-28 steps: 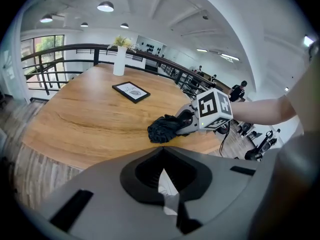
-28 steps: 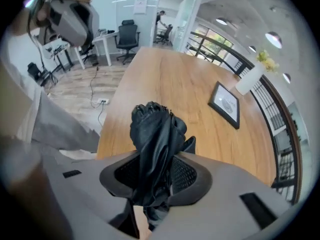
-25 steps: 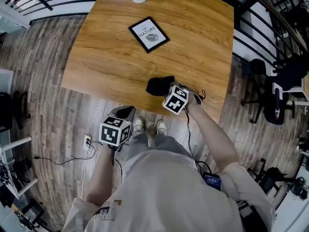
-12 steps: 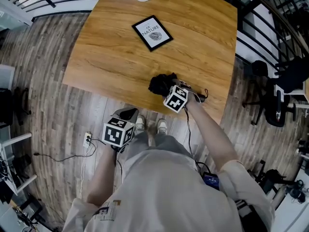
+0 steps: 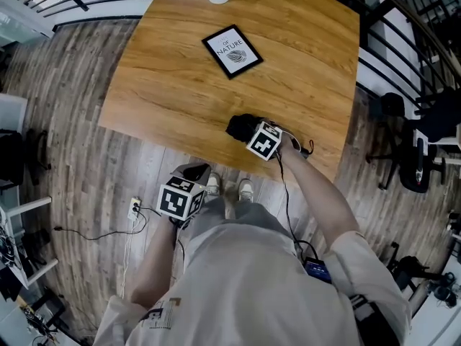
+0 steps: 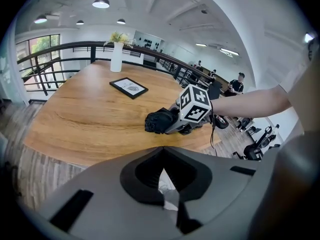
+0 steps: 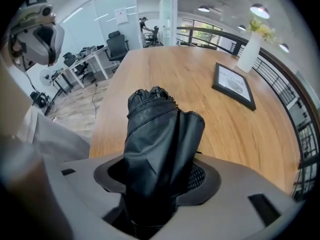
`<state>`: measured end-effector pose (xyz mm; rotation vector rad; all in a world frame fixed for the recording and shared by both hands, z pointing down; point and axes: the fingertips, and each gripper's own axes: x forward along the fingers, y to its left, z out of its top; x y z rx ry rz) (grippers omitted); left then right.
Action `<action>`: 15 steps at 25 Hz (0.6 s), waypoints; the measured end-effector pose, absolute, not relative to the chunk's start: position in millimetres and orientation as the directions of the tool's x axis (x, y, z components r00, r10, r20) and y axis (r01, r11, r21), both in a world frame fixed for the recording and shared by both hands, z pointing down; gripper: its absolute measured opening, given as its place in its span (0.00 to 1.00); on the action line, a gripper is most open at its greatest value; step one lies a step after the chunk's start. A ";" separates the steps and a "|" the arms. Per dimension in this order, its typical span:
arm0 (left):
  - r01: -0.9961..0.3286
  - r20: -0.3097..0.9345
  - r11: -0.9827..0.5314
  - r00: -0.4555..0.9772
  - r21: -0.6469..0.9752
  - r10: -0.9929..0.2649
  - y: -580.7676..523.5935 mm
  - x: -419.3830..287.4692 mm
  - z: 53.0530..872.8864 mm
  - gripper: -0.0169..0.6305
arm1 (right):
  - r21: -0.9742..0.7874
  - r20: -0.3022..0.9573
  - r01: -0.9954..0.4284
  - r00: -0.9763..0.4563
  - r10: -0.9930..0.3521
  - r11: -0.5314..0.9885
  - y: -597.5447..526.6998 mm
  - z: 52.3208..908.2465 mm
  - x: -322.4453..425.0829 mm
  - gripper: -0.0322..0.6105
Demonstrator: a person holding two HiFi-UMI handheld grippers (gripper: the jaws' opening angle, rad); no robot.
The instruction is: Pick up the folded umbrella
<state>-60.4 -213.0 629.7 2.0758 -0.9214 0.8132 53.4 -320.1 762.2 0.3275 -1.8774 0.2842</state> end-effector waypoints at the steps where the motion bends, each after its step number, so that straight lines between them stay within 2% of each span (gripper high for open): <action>1: -0.798 0.760 -0.492 0.547 0.348 -0.350 -213.9 -60.5 628.4 0.05 | -0.060 0.941 -0.409 -0.328 -0.085 0.911 -319.9 759.2 53.2 0.46; 5: -0.795 0.750 -0.499 0.552 0.344 -0.364 -218.8 -59.8 620.5 0.05 | -0.265 0.848 -0.609 -0.517 -0.120 0.748 -320.9 728.0 50.9 0.44; 9: -0.791 0.715 -0.502 0.572 0.351 -0.402 -228.9 -63.4 598.4 0.05 | -0.387 0.659 -0.625 -0.702 -0.270 0.678 -333.3 641.1 41.5 0.44; 15: -0.798 0.575 -0.546 0.580 0.257 -0.577 -277.8 -72.0 520.6 0.05 | -0.267 0.382 -0.656 -0.744 -0.548 0.706 -353.9 479.1 52.9 0.45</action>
